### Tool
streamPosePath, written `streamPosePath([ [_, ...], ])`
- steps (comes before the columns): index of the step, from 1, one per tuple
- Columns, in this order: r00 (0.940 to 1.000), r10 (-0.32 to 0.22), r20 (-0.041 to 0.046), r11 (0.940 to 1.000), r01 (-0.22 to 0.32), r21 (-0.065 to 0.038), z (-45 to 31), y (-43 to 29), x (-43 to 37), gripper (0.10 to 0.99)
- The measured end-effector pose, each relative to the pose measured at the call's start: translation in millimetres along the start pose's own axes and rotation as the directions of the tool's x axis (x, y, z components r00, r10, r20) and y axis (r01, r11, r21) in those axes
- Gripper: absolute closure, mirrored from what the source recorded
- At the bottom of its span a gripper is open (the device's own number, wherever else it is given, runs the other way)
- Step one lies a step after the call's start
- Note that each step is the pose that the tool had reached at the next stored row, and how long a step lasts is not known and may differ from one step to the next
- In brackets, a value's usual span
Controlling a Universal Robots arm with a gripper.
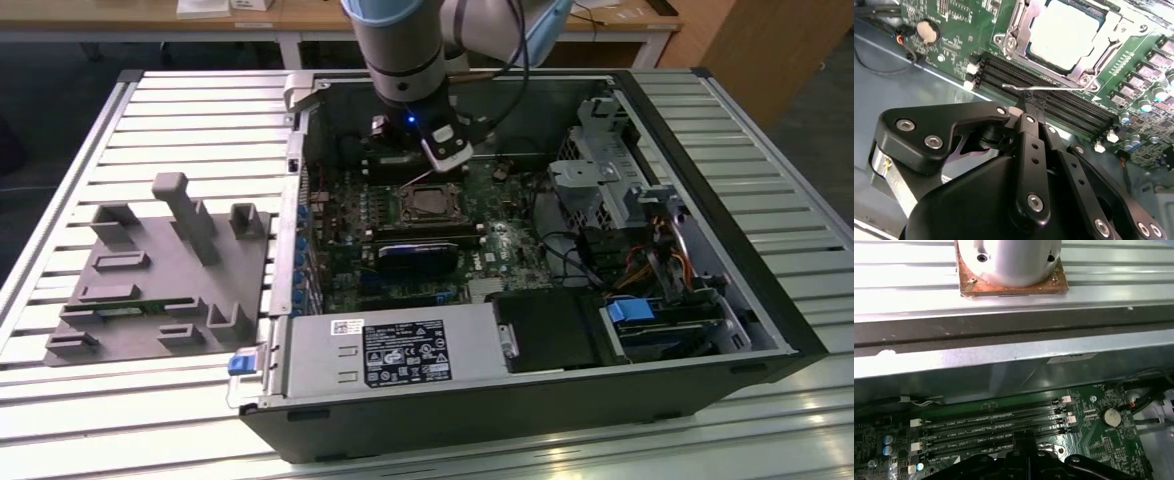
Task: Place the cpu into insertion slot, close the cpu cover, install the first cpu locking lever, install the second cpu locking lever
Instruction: 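Install the first cpu locking lever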
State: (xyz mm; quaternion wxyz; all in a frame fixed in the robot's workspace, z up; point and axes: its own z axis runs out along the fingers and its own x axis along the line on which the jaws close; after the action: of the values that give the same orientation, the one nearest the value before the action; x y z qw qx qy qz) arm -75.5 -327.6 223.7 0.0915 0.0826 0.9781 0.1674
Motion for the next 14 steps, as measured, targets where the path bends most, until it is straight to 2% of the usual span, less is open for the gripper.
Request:
streamPosePath([
  [4,0.9983,0.054,0.0210,0.9985,-0.054,0.011,2.4,-0.9,0.4,0.980],
  [6,0.9969,0.073,0.0287,0.9972,-0.074,0.016,3.6,-1.1,0.6,0.980],
  [8,0.9963,0.080,0.0325,0.9966,-0.080,0.021,5.0,-0.8,1.0,0.980],
  [14,0.9959,0.080,0.0414,0.9954,-0.082,0.049,9.0,1.4,2.1,0.980],
])
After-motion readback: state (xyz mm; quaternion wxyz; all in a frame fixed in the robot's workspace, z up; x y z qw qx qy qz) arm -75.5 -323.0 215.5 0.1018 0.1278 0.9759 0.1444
